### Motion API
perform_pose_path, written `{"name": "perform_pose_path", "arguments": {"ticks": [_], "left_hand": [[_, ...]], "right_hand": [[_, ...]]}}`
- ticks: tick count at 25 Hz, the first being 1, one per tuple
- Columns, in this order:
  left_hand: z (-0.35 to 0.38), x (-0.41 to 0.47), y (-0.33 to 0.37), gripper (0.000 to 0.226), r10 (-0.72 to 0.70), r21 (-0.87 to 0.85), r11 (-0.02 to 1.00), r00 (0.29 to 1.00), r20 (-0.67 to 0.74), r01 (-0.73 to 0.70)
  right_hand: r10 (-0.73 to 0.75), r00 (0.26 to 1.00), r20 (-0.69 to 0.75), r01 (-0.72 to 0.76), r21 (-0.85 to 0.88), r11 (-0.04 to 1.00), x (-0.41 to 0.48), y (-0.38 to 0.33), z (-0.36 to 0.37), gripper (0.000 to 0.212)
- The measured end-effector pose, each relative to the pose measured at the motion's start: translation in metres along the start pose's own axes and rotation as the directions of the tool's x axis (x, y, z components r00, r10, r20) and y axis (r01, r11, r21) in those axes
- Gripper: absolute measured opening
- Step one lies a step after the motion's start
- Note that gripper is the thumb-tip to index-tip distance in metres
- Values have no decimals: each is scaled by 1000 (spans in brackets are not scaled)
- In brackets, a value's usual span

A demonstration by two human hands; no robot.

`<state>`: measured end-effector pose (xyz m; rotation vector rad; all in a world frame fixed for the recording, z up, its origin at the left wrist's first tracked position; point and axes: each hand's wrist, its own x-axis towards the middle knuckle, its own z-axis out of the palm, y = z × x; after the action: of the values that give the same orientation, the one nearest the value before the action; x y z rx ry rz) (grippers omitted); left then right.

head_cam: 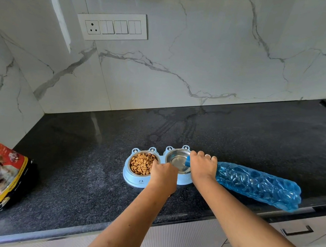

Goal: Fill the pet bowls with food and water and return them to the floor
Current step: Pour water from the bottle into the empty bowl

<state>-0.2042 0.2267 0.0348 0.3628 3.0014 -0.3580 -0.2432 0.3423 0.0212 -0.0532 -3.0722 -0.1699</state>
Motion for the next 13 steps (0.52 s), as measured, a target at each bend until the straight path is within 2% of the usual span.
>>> {"name": "perform_pose_path", "arguments": {"ticks": [9,13], "left_hand": [[-2,-6,-1,31,-18,-59,998,1000,11,18],[-8,-2,-4,30,-48,-110,992,995,90,58]], "right_hand": [[-5,999,53,1,73,997,4,7,-1,39],[-35,994,102,26,92,995,7,10,-8,42]]}}
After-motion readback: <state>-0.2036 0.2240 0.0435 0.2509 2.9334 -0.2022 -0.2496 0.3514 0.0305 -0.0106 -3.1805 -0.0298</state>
